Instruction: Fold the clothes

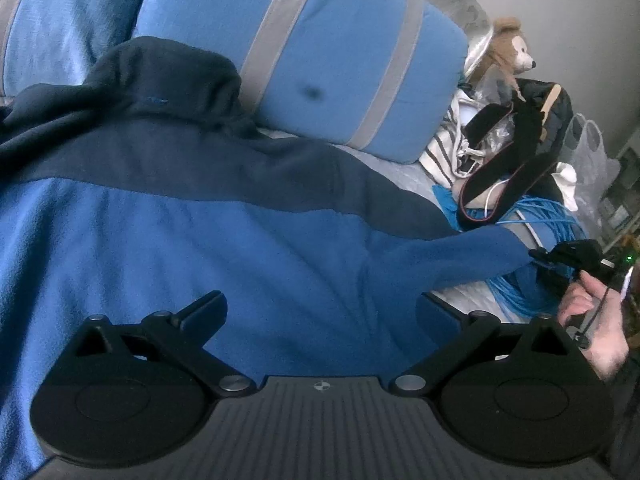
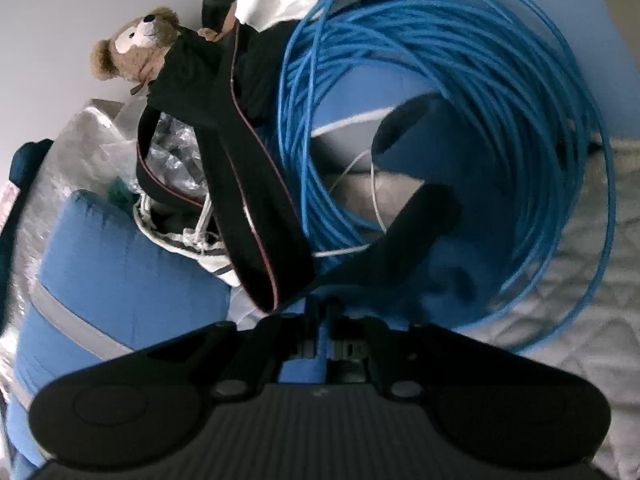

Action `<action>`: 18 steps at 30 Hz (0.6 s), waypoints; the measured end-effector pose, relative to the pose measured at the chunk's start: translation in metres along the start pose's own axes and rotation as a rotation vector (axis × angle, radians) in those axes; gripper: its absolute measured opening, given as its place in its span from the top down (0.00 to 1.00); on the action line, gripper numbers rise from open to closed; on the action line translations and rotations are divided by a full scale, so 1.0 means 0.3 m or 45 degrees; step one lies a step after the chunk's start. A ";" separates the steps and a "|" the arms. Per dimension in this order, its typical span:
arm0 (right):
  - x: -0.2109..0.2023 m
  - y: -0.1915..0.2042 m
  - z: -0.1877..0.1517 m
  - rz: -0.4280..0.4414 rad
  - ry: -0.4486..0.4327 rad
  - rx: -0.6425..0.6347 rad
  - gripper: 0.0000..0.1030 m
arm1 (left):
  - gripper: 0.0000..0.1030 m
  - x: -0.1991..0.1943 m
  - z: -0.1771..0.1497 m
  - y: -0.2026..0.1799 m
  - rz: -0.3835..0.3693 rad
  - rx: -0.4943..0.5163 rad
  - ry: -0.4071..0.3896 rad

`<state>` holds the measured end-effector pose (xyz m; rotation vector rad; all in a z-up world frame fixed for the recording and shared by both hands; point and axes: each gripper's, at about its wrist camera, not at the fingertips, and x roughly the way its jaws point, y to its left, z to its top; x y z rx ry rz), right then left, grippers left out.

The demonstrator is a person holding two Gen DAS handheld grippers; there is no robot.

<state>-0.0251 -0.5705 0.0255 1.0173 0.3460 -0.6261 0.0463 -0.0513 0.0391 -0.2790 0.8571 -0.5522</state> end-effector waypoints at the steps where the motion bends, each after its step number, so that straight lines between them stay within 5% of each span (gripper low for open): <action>1: 0.008 0.000 0.001 0.008 -0.003 -0.021 0.97 | 0.00 0.001 0.000 0.000 0.001 0.001 0.001; 8: 0.038 -0.007 -0.005 0.026 0.086 -0.059 0.89 | 0.00 0.008 -0.003 0.002 0.007 0.006 0.015; 9: 0.040 -0.009 -0.007 0.022 0.103 -0.057 0.68 | 0.00 0.009 -0.004 0.002 0.007 0.006 0.017; 12: 0.045 -0.015 -0.013 0.011 0.155 -0.049 0.38 | 0.00 0.013 -0.004 0.001 0.007 0.010 0.021; 18: 0.002 -0.076 -0.100 0.017 0.411 0.206 0.30 | 0.00 0.020 -0.011 0.001 0.012 0.019 0.026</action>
